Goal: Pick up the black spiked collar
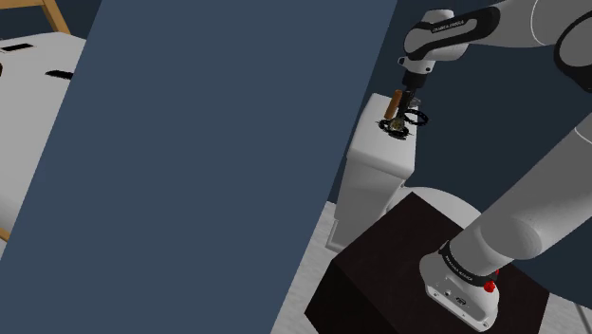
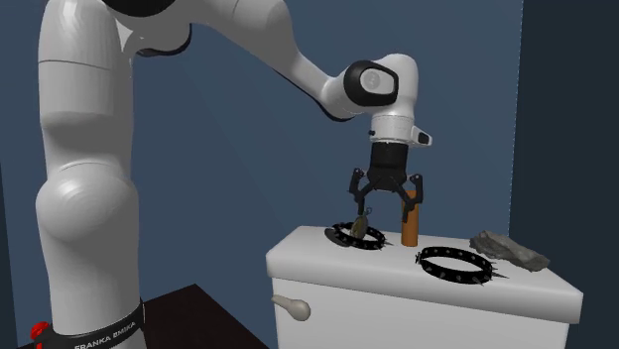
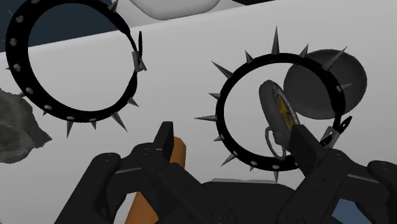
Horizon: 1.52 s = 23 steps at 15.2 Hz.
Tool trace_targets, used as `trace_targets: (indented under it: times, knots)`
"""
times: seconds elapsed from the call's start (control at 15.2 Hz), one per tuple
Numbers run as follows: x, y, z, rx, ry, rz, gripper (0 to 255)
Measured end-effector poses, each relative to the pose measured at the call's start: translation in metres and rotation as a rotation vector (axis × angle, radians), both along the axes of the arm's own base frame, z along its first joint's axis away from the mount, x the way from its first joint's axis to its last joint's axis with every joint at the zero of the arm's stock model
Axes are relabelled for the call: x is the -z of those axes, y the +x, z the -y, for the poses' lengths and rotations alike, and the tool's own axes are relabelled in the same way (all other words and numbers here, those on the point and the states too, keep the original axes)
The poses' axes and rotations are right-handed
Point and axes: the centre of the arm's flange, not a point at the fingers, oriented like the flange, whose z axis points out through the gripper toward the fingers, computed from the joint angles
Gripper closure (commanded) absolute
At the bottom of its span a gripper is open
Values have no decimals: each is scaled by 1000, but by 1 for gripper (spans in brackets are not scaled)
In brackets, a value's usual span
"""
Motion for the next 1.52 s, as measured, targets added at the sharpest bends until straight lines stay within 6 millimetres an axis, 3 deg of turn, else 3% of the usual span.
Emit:
trace_targets:
  times: [0.4,0.46,1.12,1.52]
  knots:
    - [40,-1,2,-1,7,-22,0]
    - [42,-2,1,-1,8,-23,255]
    - [40,-1,1,-1,6,-14,255]
    - [18,-2,2,-1,8,-22,255]
